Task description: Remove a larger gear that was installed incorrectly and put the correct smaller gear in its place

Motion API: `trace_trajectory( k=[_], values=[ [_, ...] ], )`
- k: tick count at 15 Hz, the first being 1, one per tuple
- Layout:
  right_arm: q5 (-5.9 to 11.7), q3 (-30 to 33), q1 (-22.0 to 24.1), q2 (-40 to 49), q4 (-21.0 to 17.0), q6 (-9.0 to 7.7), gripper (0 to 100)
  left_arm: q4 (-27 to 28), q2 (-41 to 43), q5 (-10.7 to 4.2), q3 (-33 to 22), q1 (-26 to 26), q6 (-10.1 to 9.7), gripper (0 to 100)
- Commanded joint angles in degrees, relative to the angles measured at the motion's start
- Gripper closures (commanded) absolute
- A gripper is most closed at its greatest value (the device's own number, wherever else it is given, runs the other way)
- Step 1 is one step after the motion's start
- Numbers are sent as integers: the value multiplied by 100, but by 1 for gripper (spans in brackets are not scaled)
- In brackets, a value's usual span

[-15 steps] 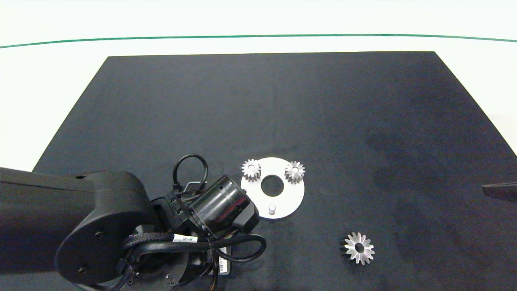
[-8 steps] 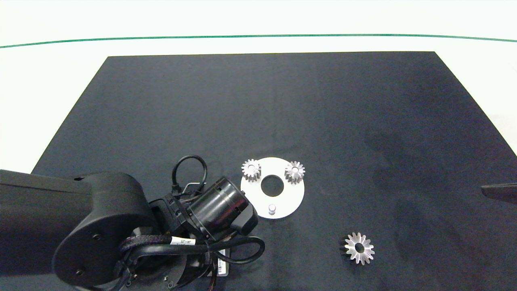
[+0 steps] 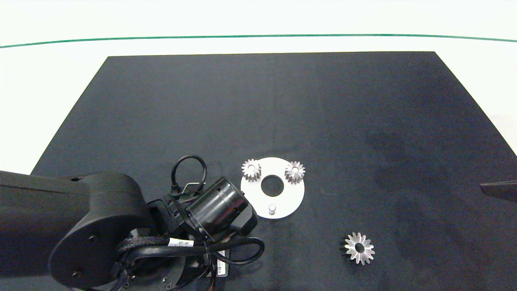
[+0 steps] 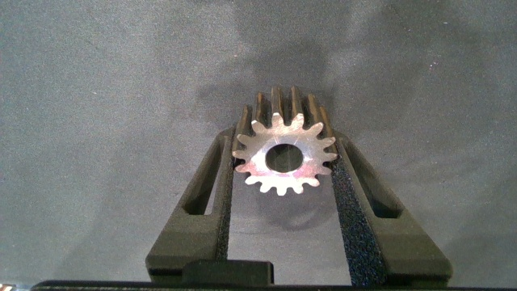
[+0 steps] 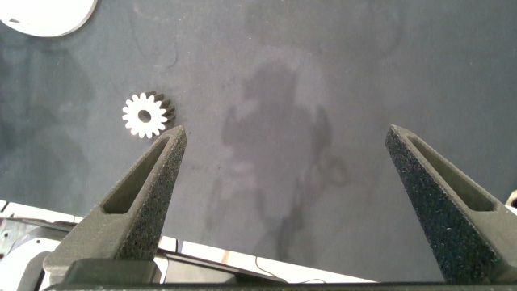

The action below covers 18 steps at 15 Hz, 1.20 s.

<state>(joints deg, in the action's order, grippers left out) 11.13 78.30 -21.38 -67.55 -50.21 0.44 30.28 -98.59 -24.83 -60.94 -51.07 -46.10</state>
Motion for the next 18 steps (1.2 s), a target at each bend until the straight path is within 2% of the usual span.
trace_trajectory(
  k=[1,5,7,9,11,13,15,16,17,18],
  values=[
    [-6,1,73,-22,-24,-9,0,22,32,-13,3,-26,-21,73],
    [-41,1,90,-13,-24,-9,0,39,305,-4,-49,-140,102,81],
    [-76,10,143,5,-24,-26,0,39,384,-4,-67,-158,392,81],
    [-129,36,275,58,-15,-158,0,171,393,-13,-331,-158,629,81],
    [-287,63,424,189,-15,-272,0,707,340,-13,-902,-184,910,81],
    [-322,89,521,312,-24,-343,0,1226,278,-13,-1579,-281,1086,81],
    [-322,107,521,488,-15,-369,0,1955,-91,-13,-2546,-439,1121,81],
    [-348,107,521,541,-24,-422,0,2078,-231,-13,-2792,-474,1121,81],
    [-480,115,583,602,-24,-536,0,2210,-451,-13,-3196,-562,1156,81],
    [-621,150,758,602,-24,-562,0,2272,-636,-13,-3451,-624,1174,81]
  ],
)
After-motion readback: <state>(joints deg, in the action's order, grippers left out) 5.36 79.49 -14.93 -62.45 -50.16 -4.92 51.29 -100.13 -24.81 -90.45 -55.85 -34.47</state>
